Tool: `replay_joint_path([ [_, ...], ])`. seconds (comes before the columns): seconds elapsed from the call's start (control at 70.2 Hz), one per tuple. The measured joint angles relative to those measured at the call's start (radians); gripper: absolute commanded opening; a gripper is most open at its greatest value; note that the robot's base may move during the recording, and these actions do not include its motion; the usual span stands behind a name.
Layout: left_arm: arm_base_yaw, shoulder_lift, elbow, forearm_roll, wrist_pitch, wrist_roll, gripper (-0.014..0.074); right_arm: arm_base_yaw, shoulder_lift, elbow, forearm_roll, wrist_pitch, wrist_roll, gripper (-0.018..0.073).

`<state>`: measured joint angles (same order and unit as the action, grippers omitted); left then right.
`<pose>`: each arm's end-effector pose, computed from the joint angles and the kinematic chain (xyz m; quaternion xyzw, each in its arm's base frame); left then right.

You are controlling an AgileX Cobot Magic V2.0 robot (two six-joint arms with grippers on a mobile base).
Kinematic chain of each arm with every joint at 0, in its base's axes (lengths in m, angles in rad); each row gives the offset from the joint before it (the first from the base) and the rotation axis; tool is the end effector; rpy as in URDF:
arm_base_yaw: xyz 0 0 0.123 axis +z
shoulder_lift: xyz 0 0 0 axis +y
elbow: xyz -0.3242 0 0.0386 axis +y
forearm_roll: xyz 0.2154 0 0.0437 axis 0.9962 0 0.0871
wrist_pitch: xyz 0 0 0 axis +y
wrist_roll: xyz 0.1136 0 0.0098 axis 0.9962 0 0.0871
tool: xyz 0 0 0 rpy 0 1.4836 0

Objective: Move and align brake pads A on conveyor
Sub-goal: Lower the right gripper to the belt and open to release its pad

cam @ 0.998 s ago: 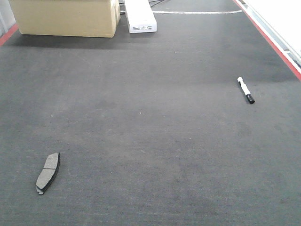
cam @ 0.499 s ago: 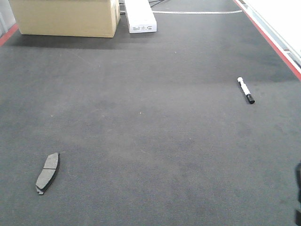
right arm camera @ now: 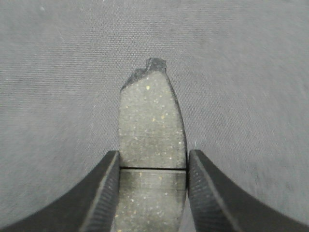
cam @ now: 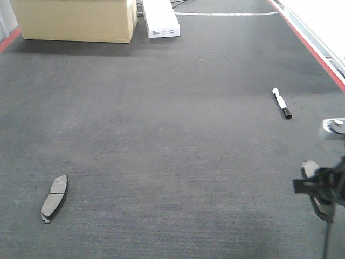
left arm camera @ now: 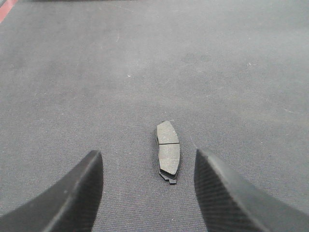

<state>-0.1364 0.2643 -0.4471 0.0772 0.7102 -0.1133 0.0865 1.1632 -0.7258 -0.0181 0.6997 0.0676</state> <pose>0.0048 0.0051 0.2786 0.0210 0.8436 -0.0300 0.5357 0.1766 0.0140 0.2853 -0.0143 0.9661 0.0124 0.2573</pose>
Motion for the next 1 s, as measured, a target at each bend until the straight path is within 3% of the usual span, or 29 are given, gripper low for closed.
replay_joint_path([
  [0.556,0.0,0.0,0.0,0.0,0.0,0.0,0.0393,0.0,0.395,-0.143,0.003,-0.079,-0.039,0.0034],
  [0.998,0.0,0.0,0.0,0.0,0.0,0.0,0.0393,0.0,0.548,-0.191,0.052,-0.103,-0.104,0.0064],
])
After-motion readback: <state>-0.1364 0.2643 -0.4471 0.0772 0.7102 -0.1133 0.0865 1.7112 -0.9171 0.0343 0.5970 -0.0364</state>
